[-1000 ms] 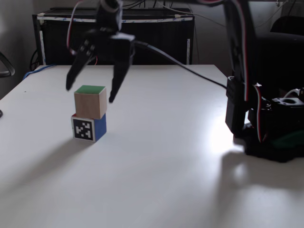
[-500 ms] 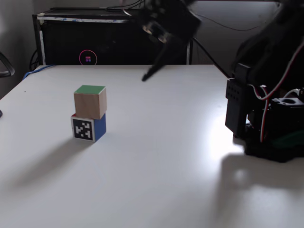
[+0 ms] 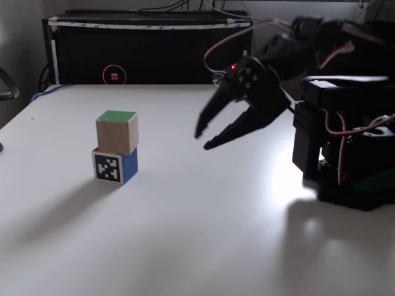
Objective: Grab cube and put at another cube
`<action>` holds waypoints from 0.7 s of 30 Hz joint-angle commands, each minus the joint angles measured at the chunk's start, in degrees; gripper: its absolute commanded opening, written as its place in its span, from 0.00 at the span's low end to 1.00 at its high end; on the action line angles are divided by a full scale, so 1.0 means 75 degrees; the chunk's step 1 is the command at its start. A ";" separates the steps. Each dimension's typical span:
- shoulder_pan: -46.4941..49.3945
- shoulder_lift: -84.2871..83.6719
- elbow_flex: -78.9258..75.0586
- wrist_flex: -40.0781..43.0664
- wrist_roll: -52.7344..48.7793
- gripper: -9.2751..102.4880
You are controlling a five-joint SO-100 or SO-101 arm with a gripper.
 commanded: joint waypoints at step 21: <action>0.1066 0.0668 0.0844 0.1113 -0.0938 0.08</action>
